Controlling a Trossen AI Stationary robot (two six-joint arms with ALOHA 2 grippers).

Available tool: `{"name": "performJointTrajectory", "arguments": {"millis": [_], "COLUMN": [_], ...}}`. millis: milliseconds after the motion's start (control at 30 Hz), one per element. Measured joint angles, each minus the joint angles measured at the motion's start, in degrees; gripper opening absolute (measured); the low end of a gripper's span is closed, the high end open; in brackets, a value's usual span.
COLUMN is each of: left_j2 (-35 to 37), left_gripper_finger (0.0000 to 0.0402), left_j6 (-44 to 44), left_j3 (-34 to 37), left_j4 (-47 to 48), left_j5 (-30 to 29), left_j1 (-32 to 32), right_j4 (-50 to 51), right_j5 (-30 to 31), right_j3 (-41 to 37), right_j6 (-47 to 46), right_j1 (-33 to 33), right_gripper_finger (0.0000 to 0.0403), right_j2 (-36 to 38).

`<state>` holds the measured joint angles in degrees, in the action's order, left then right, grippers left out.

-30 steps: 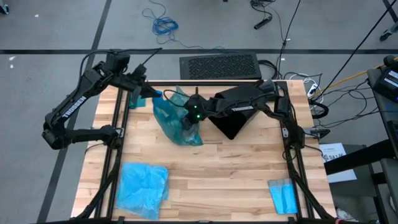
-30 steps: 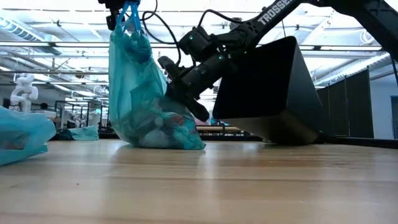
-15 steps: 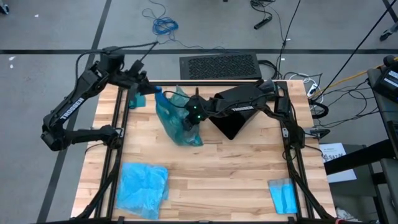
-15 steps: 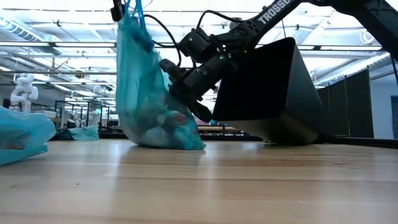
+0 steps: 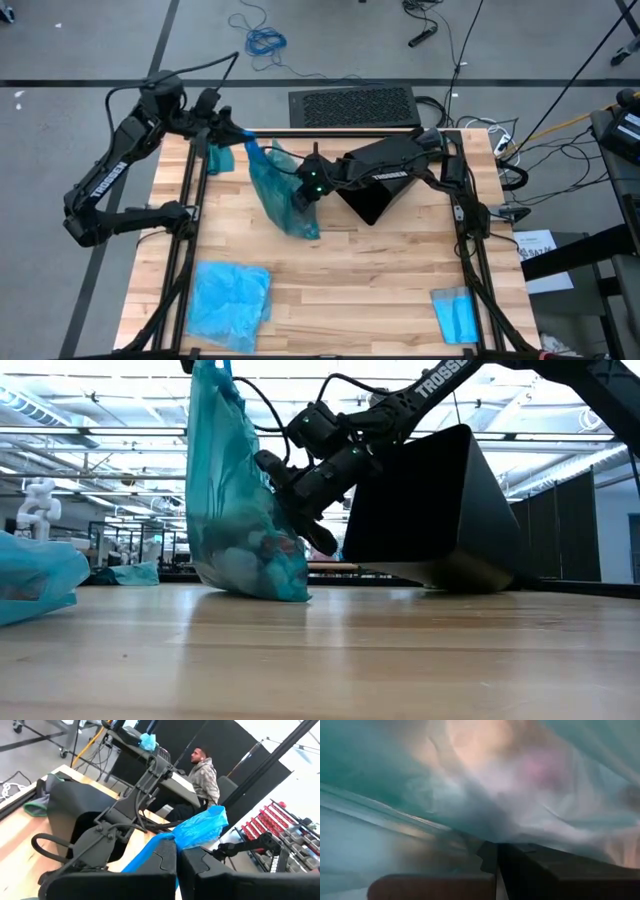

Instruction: Place trash/remove bag and relplace

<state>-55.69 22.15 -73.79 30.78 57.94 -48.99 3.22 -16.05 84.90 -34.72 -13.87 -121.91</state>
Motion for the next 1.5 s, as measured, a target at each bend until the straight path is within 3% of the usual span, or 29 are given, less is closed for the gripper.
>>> {"name": "performJointTrajectory", "arguments": {"millis": [167,533,733,933,1033,1200,1367,1500], "left_j2": [0.36,1.63,2.60,3.74,4.36,4.91,4.80,4.84], "left_gripper_finger": [0.0000,0.0000,0.0000,0.0000,0.0000,0.0000,0.0000,0.0000], "left_j6": [0.01,0.00,0.00,-0.11,-0.58,-6.83,-10.99,-11.04], "left_j3": [-0.14,-0.14,-0.93,-3.49,-3.57,-3.57,-3.57,-3.57], "left_j4": [-0.07,0.03,0.19,0.06,0.75,9.73,15.50,15.24], "left_j5": [-0.88,-1.09,-1.23,-1.63,-1.91,-5.55,-7.02,-6.98], "left_j1": [-0.05,-2.44,-4.85,-7.52,-9.12,-11.45,-12.54,-12.52], "right_j4": [-8.43,-4.33,-2.99,-0.55,3.14,5.72,5.70,2.11], "right_j5": [-5.34,-1.64,-0.81,-5.35,-4.52,-2.14,2.32,1.74], "right_j3": [-0.10,0.02,-0.04,-0.06,-0.05,-0.06,-0.06,-0.06], "right_j6": [-0.23,5.28,5.86,7.16,7.51,9.05,9.05,9.21], "right_j1": [-0.91,-1.77,-2.36,-2.13,-2.19,-2.69,-4.12,-6.71], "right_gripper_finger": [0.0000,0.0000,0.0000,0.0000,0.0000,0.0000,0.0000,0.0000], "right_j2": [4.03,14.68,15.97,16.16,16.15,16.14,16.14,16.72]}}
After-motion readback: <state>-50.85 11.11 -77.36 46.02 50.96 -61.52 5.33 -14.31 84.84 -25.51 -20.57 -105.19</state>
